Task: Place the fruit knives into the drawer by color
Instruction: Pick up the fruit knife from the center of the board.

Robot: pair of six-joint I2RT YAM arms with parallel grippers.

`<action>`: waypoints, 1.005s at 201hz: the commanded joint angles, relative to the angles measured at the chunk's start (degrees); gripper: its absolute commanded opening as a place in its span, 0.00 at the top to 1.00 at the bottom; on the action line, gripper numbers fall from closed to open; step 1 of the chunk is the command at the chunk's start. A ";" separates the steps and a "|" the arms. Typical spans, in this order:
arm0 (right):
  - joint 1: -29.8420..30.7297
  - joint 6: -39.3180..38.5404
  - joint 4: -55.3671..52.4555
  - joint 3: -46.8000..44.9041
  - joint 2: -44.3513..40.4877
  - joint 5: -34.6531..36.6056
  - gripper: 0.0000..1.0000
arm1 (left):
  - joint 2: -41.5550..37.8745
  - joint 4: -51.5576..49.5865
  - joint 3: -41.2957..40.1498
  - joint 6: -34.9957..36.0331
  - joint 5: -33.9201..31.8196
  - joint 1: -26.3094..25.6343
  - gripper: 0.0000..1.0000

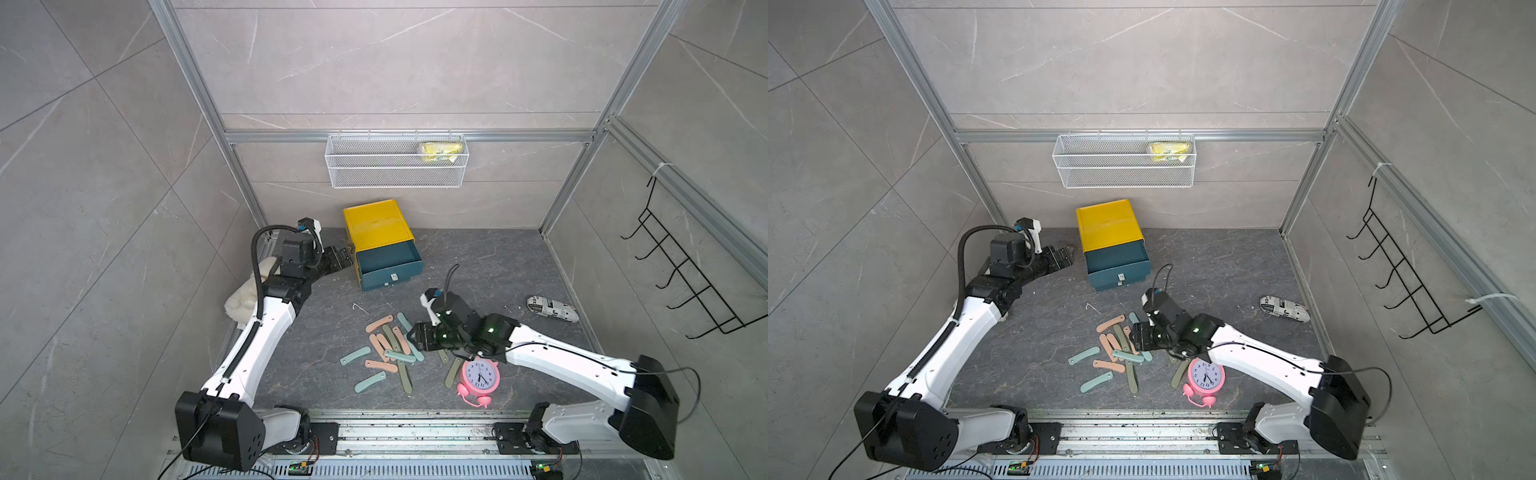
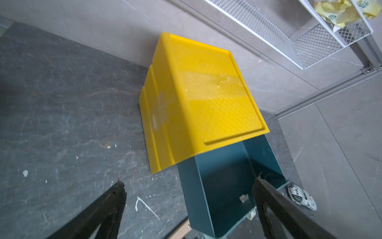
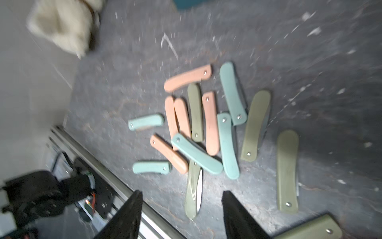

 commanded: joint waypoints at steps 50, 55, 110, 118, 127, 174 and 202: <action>10.80 -6.42 -9.97 8.20 19.53 4.16 0.33 | -14.32 -4.40 -7.32 -5.51 1.03 0.06 0.01; 11.18 -6.54 -10.37 8.70 20.32 4.68 0.34 | -14.75 -4.94 -7.53 -5.45 1.40 0.03 0.01; 12.90 -7.01 -14.23 12.25 27.02 11.15 0.37 | -16.58 -8.54 -8.13 -4.40 1.27 0.02 0.01; 12.93 -7.23 -14.57 12.36 27.68 11.61 0.38 | -16.58 -8.69 -8.02 -4.56 0.97 0.01 0.01; 12.91 -7.33 -14.74 12.53 28.39 11.93 0.39 | -16.75 -8.81 -7.88 -4.44 0.52 0.03 0.01; 12.95 -8.42 -14.94 13.17 30.60 11.90 0.44 | -16.27 -8.55 -7.74 -4.25 0.24 0.09 0.01; 12.91 -8.57 -14.64 12.41 31.29 11.10 0.52 | -15.39 -8.81 -7.67 -4.34 0.92 0.02 0.00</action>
